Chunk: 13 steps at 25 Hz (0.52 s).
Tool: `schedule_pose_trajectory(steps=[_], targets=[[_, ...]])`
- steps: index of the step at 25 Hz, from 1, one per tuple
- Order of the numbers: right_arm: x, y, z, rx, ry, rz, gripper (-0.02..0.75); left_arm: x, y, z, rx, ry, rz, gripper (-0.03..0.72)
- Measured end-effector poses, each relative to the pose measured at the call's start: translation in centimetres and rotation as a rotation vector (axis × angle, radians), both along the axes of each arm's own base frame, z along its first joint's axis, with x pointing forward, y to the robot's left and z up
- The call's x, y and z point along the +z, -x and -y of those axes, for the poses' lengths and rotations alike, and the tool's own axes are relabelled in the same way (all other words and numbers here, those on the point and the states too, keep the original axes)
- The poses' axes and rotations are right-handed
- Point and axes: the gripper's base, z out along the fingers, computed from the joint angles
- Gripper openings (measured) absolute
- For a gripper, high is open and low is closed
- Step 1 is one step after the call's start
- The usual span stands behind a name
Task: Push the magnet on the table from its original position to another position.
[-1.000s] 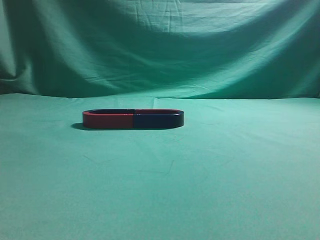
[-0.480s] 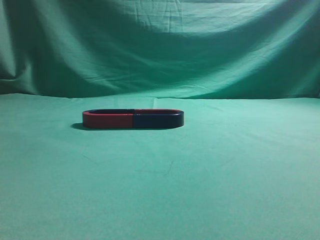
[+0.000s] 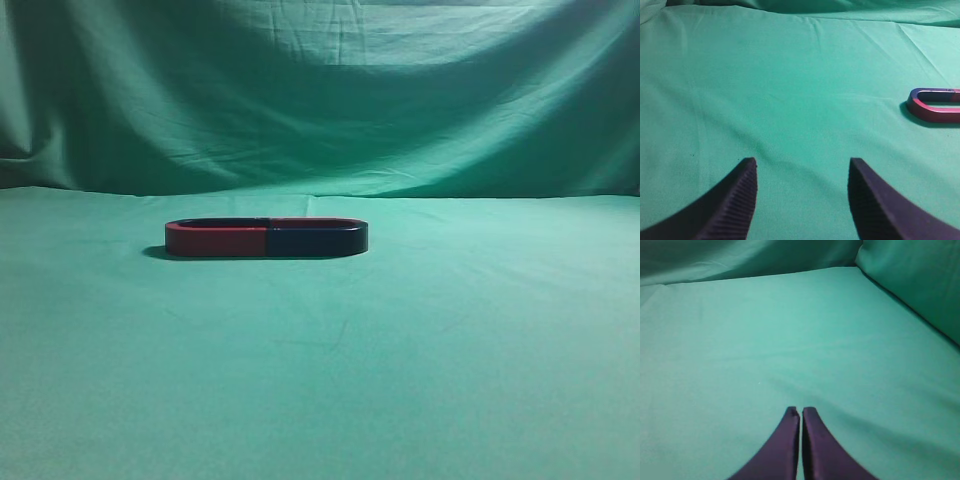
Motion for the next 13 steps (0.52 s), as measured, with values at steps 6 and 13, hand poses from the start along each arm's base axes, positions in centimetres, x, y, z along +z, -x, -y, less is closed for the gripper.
schedule_pose_trajectory(steps=[6,13], targets=[[0.00,0.00,0.00,0.000,0.000,0.000,0.000,0.00,0.00,0.00,0.000,0.000,0.000,0.372],[0.00,0.00,0.00,0.000,0.000,0.000,0.000,0.00,0.00,0.00,0.000,0.000,0.000,0.372]])
